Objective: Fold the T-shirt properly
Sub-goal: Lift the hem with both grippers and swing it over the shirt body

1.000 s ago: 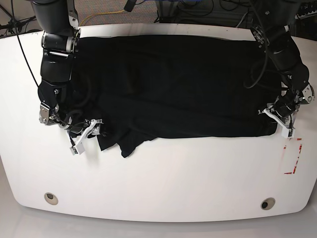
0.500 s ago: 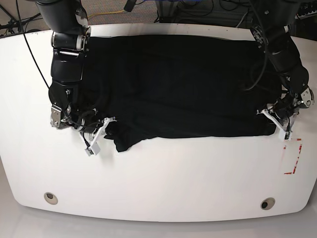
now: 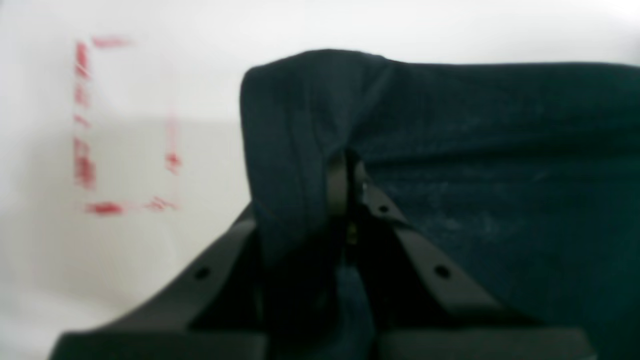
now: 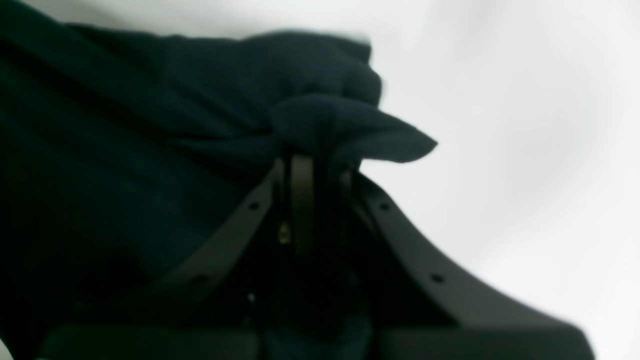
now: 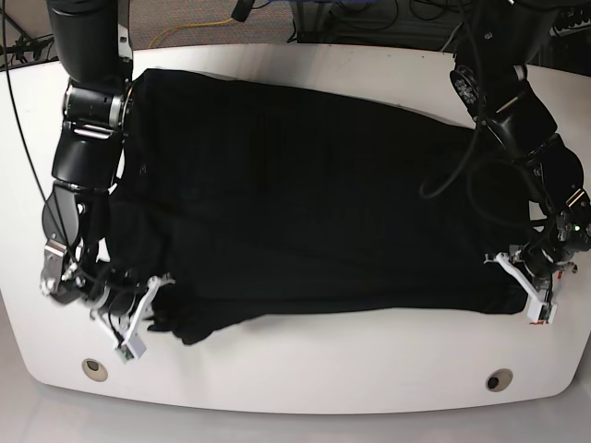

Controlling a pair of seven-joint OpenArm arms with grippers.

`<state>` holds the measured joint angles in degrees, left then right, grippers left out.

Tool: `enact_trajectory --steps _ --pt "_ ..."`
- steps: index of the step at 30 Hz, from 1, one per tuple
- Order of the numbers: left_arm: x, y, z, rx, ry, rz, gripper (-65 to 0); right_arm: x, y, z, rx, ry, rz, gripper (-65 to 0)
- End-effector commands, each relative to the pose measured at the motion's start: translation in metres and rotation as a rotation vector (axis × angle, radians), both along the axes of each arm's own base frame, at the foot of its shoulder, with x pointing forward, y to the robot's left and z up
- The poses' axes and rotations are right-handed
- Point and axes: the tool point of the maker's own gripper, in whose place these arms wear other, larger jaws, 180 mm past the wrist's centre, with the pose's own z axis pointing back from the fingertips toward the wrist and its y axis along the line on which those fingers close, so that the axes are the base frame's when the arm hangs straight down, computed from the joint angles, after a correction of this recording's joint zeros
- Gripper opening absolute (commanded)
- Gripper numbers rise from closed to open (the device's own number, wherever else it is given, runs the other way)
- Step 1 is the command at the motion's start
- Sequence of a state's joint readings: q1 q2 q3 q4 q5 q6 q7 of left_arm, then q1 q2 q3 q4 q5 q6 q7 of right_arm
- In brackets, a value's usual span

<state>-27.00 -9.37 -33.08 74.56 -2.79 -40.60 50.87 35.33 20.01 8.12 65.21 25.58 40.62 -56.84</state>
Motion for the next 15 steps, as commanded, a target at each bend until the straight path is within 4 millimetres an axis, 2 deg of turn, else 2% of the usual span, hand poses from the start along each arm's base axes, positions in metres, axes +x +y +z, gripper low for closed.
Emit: enact_trajectory --steps 1,3,7,9,10,12,13,14,15 --pt "0.017 0.006 0.070 0.085 -0.150 0.018 -65.0 0.029 -0.025 0.072 -0.096 -0.124 -0.019 -65.0" --pt "0.022 0.007 0.094 0.105 -0.199 0.024 -65.0 0.039 -0.027 0.099 -0.125 -0.165 -0.013 -65.0" --pt "0.036 0.003 0.143 0.152 -0.264 0.016 -65.0 0.060 -0.019 0.167 -0.188 -0.281 0.017 -65.0" --pt "0.031 0.010 0.174 0.184 -0.317 0.050 -65.0 0.065 -0.028 0.209 -0.240 -0.324 0.002 -65.0" --pt "0.029 0.012 0.182 0.198 -0.330 0.059 -65.0 0.066 -0.030 0.226 -0.257 -0.345 -0.004 -65.0" --pt "0.023 0.013 0.205 0.228 -0.386 0.072 -65.0 0.068 -0.029 0.266 -0.287 -0.404 -0.005 -65.0" --pt "0.020 0.013 0.225 0.247 -0.437 0.084 -65.0 0.067 -0.026 0.289 -0.311 -0.435 -0.002 -65.0" --pt "0.017 0.013 0.241 0.260 -0.475 0.093 -65.0 0.066 -0.026 0.302 -0.337 -0.444 -0.004 -65.0" --pt "0.015 0.013 0.252 0.269 -0.504 0.099 -65.0 0.064 -0.028 0.306 -0.356 -0.437 -0.008 -65.0"
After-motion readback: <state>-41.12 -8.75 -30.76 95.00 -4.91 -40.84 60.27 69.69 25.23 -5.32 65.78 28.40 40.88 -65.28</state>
